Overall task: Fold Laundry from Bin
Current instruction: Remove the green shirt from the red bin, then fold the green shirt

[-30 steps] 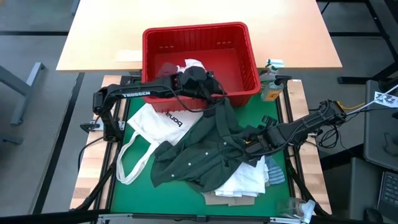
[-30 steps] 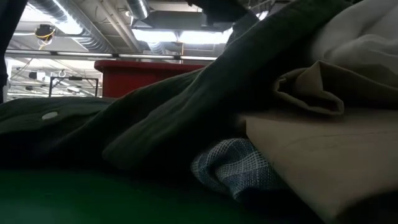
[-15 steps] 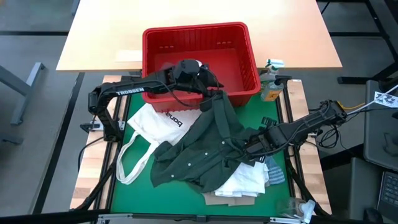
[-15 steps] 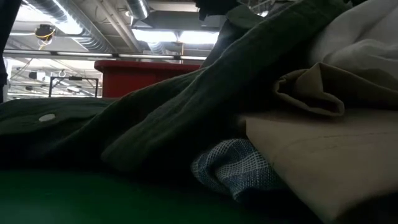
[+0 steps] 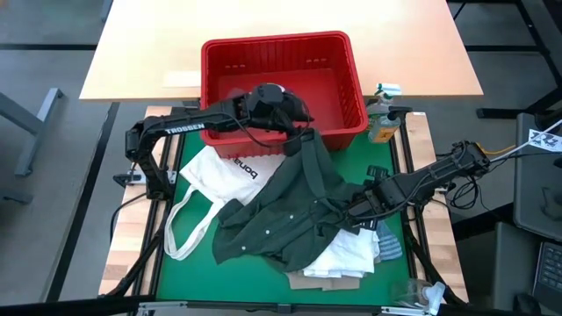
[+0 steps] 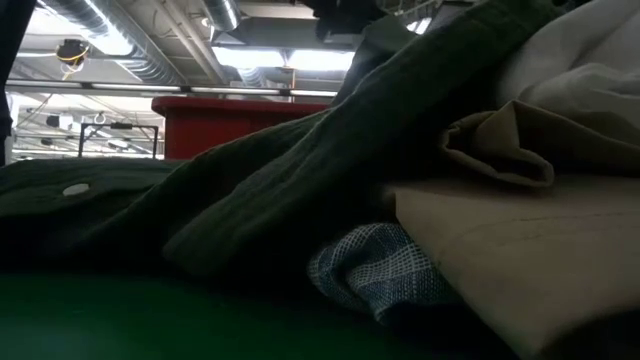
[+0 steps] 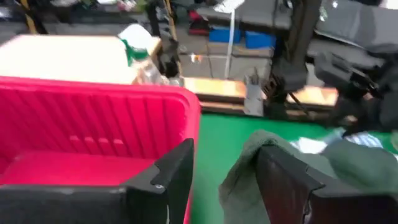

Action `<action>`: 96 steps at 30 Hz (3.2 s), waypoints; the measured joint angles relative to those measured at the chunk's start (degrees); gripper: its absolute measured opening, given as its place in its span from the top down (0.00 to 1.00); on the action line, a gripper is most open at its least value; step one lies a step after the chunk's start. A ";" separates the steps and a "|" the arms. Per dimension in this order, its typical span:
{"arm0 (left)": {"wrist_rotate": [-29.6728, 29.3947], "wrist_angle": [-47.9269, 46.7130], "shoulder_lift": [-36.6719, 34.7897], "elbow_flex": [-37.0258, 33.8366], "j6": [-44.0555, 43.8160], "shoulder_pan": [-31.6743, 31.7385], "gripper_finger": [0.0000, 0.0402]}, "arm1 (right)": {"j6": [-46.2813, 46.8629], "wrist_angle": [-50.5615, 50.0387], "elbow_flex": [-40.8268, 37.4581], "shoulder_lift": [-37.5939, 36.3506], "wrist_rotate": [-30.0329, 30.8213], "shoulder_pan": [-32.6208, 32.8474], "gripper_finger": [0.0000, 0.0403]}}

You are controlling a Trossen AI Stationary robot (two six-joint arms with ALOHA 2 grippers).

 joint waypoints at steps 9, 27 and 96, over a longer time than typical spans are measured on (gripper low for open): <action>2.17 -10.16 3.82 -0.07 1.79 -0.14 0.62 | -2.79 0.02 0.02 0.00 3.99 0.00 0.67; 18.43 -26.32 -1.14 -0.02 -12.05 -2.34 0.62 | -7.80 2.63 0.02 0.00 7.20 0.00 0.67; -22.80 -35.38 -1.05 -0.09 -46.44 -53.90 0.62 | -58.23 43.45 0.55 7.34 -12.83 1.92 0.67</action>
